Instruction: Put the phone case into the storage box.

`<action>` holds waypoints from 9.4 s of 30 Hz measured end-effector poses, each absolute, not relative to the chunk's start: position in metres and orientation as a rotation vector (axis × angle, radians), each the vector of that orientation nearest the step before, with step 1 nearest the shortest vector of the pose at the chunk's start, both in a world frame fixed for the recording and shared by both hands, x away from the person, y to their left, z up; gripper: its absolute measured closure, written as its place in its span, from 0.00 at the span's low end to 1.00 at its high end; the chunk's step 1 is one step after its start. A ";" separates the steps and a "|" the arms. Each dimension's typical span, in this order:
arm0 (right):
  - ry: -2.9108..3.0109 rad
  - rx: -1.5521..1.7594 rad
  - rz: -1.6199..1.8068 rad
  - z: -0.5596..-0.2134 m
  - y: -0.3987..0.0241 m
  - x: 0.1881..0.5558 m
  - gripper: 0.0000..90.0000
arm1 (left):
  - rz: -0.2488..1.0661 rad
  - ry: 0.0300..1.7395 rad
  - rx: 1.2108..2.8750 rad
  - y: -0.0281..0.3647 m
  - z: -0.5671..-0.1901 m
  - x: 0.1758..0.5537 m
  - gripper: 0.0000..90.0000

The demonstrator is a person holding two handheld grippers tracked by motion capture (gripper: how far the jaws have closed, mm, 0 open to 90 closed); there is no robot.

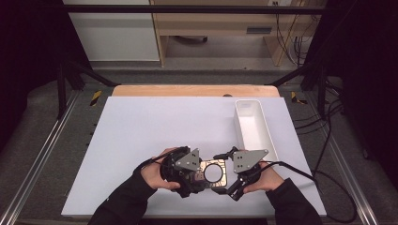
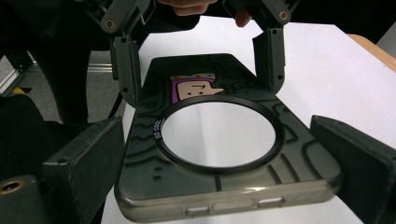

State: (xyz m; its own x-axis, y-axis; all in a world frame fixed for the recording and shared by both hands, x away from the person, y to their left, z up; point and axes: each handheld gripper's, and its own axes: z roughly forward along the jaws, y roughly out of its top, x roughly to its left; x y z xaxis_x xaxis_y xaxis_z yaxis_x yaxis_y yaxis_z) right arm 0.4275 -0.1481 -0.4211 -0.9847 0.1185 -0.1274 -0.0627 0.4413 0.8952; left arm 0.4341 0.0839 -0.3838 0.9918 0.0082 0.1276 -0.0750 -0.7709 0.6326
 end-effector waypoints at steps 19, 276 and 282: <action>2.508 0.013 1.597 -0.422 -0.148 0.428 0.11 | 0.149 -0.049 2.428 0.083 -0.386 0.433 0.13; 2.489 0.201 1.614 -0.384 -0.144 0.430 0.02 | 0.087 0.103 2.229 0.097 -0.413 0.448 0.13; 2.494 0.208 1.625 -0.384 -0.142 0.431 0.02 | 0.075 0.102 2.227 0.097 -0.413 0.450 0.13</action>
State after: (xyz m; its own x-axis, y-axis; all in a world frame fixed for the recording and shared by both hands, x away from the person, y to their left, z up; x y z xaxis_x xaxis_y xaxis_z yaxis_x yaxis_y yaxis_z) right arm 0.4313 -0.1415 -0.3843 -0.9779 0.2015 -0.0561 0.0301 0.4009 0.9156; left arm 0.4504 0.0971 -0.4134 0.9948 0.1001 0.0180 0.0470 -0.6098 0.7912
